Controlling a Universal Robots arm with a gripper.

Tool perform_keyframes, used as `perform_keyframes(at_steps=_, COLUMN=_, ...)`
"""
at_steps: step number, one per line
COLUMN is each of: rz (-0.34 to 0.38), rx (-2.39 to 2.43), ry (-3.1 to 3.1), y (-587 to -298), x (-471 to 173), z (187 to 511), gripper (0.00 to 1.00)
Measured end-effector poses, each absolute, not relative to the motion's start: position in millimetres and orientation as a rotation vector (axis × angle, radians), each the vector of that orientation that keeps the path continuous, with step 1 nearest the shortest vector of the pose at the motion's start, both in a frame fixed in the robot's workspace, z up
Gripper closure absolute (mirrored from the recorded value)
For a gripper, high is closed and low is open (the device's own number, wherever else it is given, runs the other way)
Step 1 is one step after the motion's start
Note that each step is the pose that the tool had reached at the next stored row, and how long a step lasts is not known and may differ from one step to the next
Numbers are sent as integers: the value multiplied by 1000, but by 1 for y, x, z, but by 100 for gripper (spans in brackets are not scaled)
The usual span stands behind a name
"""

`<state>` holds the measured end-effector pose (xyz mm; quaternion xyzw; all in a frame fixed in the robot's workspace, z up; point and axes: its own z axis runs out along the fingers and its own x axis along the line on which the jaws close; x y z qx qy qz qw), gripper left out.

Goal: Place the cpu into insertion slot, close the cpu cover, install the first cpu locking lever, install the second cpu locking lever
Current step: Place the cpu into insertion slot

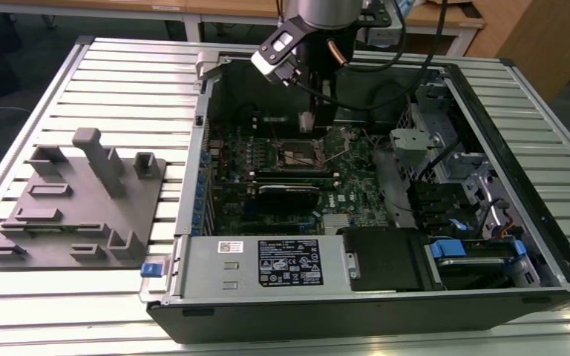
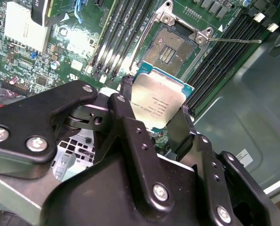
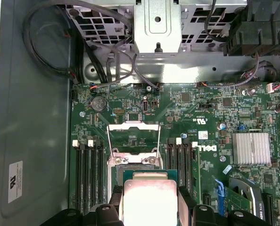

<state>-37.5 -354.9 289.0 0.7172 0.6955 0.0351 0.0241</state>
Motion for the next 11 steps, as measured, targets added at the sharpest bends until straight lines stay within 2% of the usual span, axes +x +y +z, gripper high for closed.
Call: perform_keyframes(at_steps=11, rz=108, rx=2219, ry=2152, y=-355, x=-39, z=280, gripper=46)
